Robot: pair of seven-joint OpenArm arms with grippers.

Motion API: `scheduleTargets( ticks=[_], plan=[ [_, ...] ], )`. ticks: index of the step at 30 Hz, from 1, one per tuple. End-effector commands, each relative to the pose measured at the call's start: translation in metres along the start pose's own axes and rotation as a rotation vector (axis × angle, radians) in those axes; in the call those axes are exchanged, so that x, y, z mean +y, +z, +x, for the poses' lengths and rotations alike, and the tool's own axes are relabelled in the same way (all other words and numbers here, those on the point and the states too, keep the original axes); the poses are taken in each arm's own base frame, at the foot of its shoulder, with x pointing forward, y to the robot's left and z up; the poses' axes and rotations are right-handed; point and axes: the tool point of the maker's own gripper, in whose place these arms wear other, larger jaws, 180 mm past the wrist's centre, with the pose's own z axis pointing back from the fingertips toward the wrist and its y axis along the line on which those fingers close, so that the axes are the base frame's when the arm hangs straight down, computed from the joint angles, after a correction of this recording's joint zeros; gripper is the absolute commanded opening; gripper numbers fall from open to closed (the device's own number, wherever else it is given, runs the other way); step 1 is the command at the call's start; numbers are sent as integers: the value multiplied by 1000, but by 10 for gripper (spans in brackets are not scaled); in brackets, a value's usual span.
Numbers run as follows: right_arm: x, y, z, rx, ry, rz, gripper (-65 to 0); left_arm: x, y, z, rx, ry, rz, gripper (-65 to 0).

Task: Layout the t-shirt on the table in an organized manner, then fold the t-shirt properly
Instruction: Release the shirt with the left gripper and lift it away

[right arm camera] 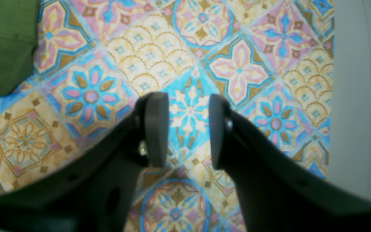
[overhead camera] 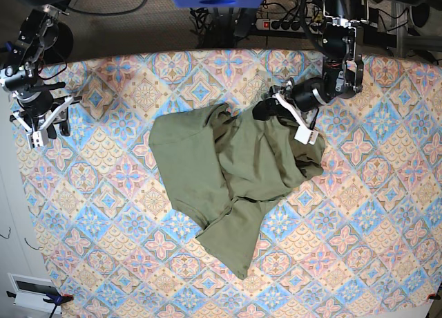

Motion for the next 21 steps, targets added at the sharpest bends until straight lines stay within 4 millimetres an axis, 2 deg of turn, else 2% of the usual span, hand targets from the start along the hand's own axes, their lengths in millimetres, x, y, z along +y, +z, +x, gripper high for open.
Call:
scheduleTargets(
  ticks=[1,5,9,12,15,17,19,21],
  plan=[
    [-8,5,16,-50,19,-18,-447,-4,4,16,-45,-21,-14,-650],
    [-8,6,16,-52,18,-20,-447,-20,11,28,-74,-78,-35,-650],
    [-9,5,18,-55,18,-21,-447,-56,32,42,-113,-192,-92,-650],
    [-8,5,18,-58,17,-19,-447,-86,46,48,-120,-204,-207,-650],
    [-9,5,19,-59,17,-21,-447,-98,67,44,-131,-220,-276,-650],
    [-10,4,17,-56,10,-21,-447,-109,77,49,-161,-242,-305,-650],
    [-11,4,25,-75,11,-25,-447,-111,89,60,-196,-270,-306,-650],
    [-14,3,34,-96,11,-31,-447,-109,106,80,-271,-277,-312,-650]
  ],
)
